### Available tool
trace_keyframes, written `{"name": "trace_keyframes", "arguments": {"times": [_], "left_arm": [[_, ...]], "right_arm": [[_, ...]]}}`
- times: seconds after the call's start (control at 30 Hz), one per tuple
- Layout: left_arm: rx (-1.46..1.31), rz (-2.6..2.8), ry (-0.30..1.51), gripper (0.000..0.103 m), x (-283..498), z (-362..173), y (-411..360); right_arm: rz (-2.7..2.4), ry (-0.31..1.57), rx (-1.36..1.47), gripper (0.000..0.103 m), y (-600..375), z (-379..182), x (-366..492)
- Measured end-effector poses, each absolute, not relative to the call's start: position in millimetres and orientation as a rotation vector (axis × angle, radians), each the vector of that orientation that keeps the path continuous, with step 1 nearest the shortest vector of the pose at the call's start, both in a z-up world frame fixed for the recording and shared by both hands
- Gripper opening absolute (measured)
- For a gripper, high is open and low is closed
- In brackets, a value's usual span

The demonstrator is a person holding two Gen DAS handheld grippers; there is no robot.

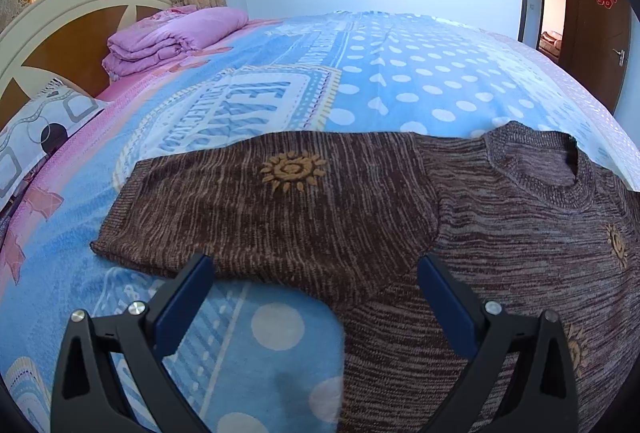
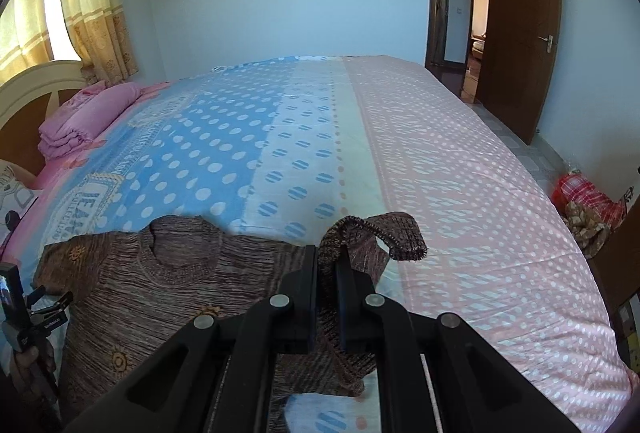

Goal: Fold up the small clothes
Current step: 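Fold the held sleeve and side across the sweater body, open right gripper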

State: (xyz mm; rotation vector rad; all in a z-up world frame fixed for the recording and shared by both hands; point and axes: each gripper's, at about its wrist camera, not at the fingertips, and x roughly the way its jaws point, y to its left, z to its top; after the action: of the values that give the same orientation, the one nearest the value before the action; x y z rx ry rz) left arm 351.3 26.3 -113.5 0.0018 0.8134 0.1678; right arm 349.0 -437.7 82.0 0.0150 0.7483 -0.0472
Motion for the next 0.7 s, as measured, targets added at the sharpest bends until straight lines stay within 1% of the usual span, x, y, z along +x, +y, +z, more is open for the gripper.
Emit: {"name": "trace_keyframes", "arguments": {"times": [0.2,0.37,0.47,0.63,0.7], "left_arm": [[-0.011,0.16,0.817,0.103,349,-117,31],[-0.007,0.152,0.819,0.103,348,-118,30],[-0.001,0.151,0.819,0.103,347,-117,29],[0.026,0.162,0.82,0.103,347,-114,27],[0.042,0.166,0.819,0.103,346,-112,26]], "right_arm": [[0.031,0.755,-0.013,0.007,-391,82,359],[0.094,0.772,-0.021,0.007,-350,68,370],[0.143,0.791,-0.005,0.007,-321,51,378],[0.212,0.841,0.004,0.007,-270,2,393],[0.242,0.867,0.028,0.01,-256,-20,398]]}}
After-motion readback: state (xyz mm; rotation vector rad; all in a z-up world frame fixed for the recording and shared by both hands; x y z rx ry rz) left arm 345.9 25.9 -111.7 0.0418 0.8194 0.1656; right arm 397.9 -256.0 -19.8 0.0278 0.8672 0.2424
